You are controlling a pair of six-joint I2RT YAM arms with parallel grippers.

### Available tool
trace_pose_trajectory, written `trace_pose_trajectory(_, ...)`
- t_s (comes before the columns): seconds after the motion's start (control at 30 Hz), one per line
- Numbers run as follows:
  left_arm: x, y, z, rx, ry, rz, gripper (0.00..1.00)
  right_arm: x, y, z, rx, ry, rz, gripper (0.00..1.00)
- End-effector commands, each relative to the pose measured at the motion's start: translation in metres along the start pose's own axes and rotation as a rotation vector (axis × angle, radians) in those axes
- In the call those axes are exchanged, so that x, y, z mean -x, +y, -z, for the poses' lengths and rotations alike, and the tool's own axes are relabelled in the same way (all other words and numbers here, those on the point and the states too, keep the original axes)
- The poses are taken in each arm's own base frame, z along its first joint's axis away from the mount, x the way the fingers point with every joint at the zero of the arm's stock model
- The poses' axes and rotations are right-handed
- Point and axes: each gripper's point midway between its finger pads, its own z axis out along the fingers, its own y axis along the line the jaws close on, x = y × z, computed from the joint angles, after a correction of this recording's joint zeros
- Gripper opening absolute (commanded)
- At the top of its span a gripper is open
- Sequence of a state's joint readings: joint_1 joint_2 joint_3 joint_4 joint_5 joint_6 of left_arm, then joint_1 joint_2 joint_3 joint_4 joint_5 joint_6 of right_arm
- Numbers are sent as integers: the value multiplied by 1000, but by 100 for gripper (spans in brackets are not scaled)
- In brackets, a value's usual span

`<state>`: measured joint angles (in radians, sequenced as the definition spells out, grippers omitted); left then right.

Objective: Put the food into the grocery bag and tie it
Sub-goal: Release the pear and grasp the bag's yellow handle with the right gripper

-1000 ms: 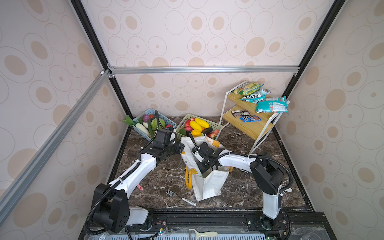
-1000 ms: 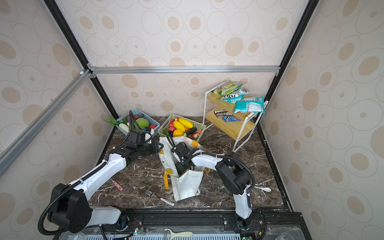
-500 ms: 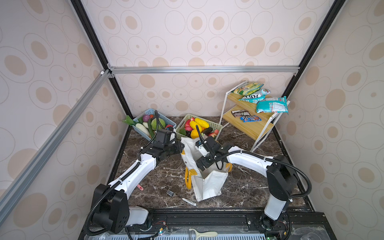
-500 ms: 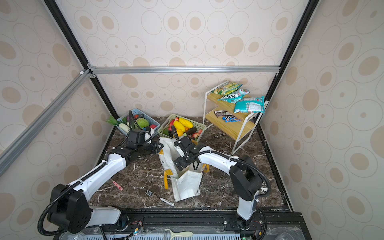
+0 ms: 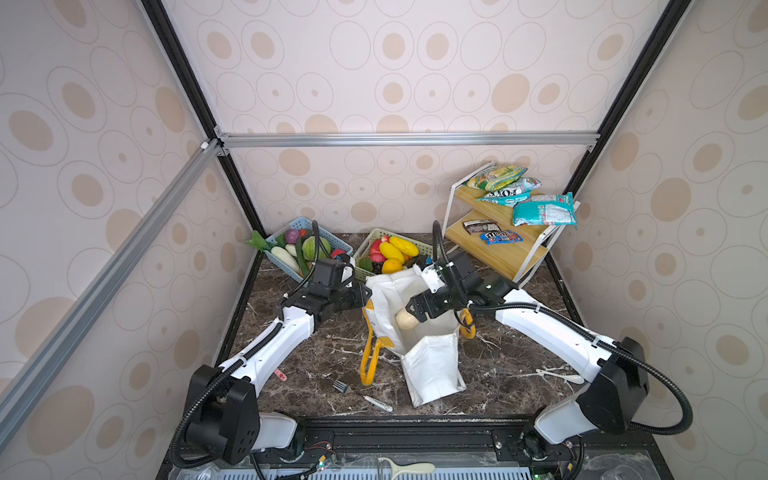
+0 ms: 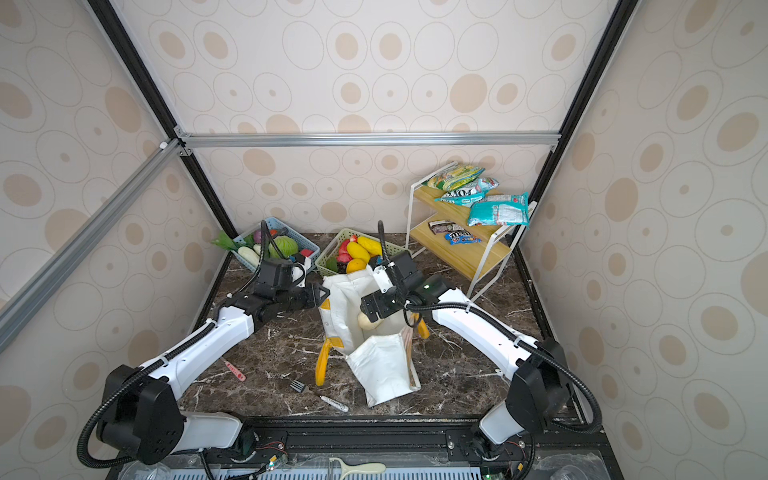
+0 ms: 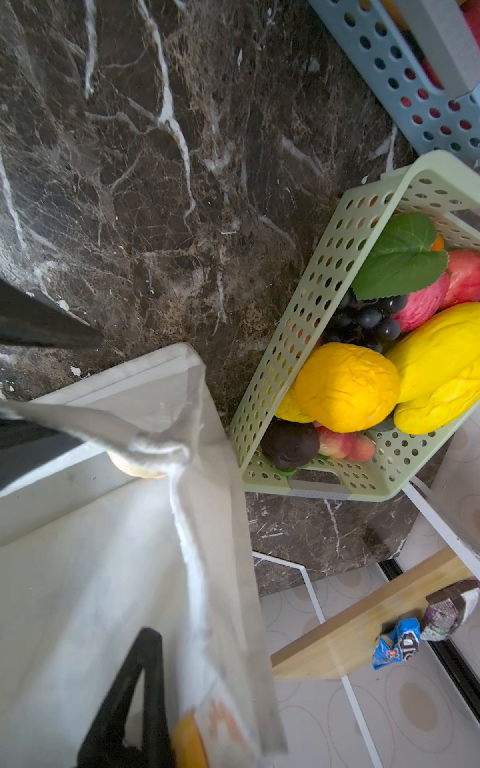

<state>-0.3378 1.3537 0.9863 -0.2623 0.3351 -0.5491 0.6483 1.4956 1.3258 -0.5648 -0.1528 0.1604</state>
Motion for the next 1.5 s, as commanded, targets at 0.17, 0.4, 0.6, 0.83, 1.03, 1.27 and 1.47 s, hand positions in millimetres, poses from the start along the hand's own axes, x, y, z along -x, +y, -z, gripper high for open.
trace_pose_trajectory(0.17,11,-37,-7,-78,-28,-29,22,19,-3,12,57,-92,-59,92)
trace_pose_trajectory(0.4,4,-51,-15,-101,-21,-23,21,38,-2,35,92,-184,-123,89)
trace_pose_trajectory(0.6,-1,-50,-21,-95,-10,-22,21,33,-23,50,-23,-177,-152,78)
trace_pose_trajectory(0.83,0,-49,-22,-80,-13,-29,21,11,-63,70,-150,-150,-204,70)
trace_pose_trajectory(1.03,3,-49,-20,-73,-17,-36,22,-17,-77,63,-221,-50,-162,63)
trace_pose_trajectory(1.27,7,-48,-17,-57,-26,-45,26,-35,-80,44,-209,22,-148,49)
trace_pose_trajectory(1.47,14,-45,-11,-17,-43,-57,41,-39,-80,34,-197,43,-150,27)
